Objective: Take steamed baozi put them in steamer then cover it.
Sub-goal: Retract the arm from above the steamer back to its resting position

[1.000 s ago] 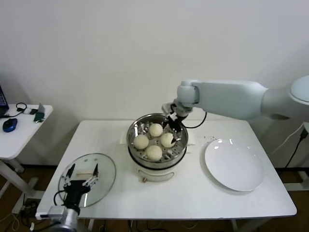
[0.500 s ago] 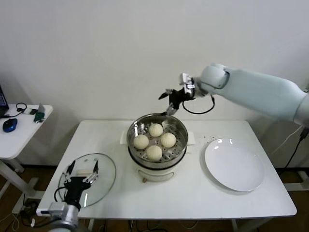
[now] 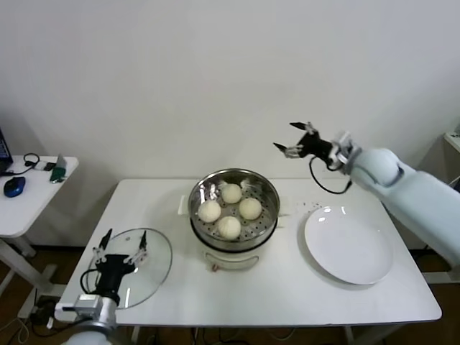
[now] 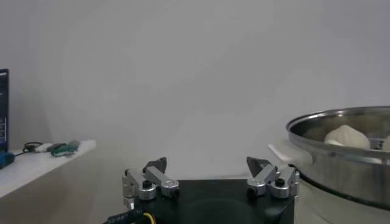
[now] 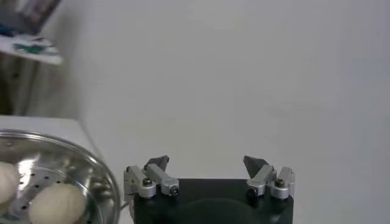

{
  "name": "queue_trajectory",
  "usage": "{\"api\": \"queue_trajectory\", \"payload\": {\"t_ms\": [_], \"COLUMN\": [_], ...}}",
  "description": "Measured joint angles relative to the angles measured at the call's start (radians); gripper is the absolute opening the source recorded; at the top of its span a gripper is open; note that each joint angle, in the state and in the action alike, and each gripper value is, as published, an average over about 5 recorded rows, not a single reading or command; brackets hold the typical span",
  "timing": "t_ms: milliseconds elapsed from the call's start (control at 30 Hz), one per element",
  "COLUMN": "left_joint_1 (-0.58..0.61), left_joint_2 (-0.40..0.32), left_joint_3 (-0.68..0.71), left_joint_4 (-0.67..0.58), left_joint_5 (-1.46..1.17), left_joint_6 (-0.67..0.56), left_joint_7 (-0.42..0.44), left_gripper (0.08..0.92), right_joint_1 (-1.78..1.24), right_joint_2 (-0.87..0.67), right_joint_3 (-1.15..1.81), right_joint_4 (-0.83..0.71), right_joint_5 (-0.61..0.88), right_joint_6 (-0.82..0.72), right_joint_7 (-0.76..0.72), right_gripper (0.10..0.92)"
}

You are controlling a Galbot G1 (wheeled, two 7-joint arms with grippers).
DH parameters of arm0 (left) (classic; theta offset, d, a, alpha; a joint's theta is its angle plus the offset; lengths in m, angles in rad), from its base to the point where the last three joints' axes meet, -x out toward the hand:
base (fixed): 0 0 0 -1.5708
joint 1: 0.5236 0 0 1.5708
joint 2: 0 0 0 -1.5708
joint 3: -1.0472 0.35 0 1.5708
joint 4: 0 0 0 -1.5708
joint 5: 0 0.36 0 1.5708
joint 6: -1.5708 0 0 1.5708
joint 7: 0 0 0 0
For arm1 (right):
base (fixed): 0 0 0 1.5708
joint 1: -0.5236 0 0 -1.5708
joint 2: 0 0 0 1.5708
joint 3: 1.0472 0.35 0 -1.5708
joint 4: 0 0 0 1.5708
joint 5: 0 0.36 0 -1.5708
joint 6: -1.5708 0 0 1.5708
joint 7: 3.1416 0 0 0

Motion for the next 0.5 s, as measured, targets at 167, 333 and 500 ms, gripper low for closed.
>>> {"api": "queue_trajectory", "payload": {"t_ms": [167,333,500], "left_joint_1": [0.003,0.010,0.020], "left_joint_2": [0.015,0.020,0.020], "left_joint_3": [0.000,-0.004,-0.010], "left_joint_4": [0.009,0.016,0.009], "left_joint_5": [0.017,0.056,0.094], "left_joint_6": [-0.007,-0.030,-0.045], "left_joint_7": [-0.005,-0.022,-0.036], "left_gripper": [0.823,0.823,0.823], "right_joint_1": [-0.332,-0.661,-0.944], "right_joint_2": [0.006,0.065,0.151], "right_joint_3": [0.332,0.627,0.840], "right_joint_4": [0.062,0.105,0.146], "right_joint_5": [-0.038,-0.063,-0.074], "right_joint_6": [0.069,0.152,0.251], "right_joint_7": [0.020,0.012,0.000], "right_gripper": [0.823,0.823,0.823]}}
